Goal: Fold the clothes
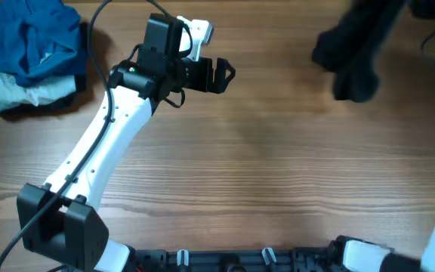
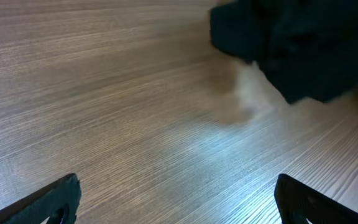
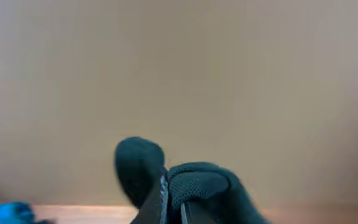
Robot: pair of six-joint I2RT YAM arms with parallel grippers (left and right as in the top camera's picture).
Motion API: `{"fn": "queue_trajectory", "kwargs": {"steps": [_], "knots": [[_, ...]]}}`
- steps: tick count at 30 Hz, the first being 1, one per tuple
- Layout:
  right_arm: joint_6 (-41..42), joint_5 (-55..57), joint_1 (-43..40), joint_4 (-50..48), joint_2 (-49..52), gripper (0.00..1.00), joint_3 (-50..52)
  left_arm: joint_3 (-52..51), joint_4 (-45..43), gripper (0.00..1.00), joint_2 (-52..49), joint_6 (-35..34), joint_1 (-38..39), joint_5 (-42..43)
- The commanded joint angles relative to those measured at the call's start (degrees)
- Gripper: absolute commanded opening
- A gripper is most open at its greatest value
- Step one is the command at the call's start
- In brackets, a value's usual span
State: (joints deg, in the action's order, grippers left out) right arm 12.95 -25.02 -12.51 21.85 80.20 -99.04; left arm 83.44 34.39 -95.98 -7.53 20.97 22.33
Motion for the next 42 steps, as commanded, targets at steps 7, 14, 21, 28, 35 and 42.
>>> {"fn": "queue_trajectory", "kwargs": {"steps": [7, 14, 21, 28, 35, 42], "knots": [[3.74, -0.74, 12.98, -1.73, -3.23, 0.04, -4.0, 1.01, 3.85, 1.0, 8.83, 1.14, 0.13, 1.18], [3.72, 1.92, 17.81, -1.79, -3.06, 0.04, -4.55, 1.01, 10.21, 1.0, 9.29, 8.5, 0.2, 9.01], [3.63, -6.86, 17.81, -0.79, -3.19, 0.04, -4.55, 1.01, 5.27, 1.0, 7.45, 13.18, 0.48, 11.91], [3.41, -12.83, 17.81, 1.86, -3.32, 0.03, -4.55, 1.01, -5.38, 1.0, -0.04, 13.09, 2.34, 13.38], [1.73, -14.49, 17.81, 2.73, -4.33, 0.04, -4.55, 1.01, -9.38, 0.99, -6.47, 13.09, 2.99, 20.46], [0.2, -14.49, 17.79, 4.11, -5.22, 0.04, -4.55, 1.01, -10.12, 0.04, -6.99, 13.09, 2.91, 21.35]]}}
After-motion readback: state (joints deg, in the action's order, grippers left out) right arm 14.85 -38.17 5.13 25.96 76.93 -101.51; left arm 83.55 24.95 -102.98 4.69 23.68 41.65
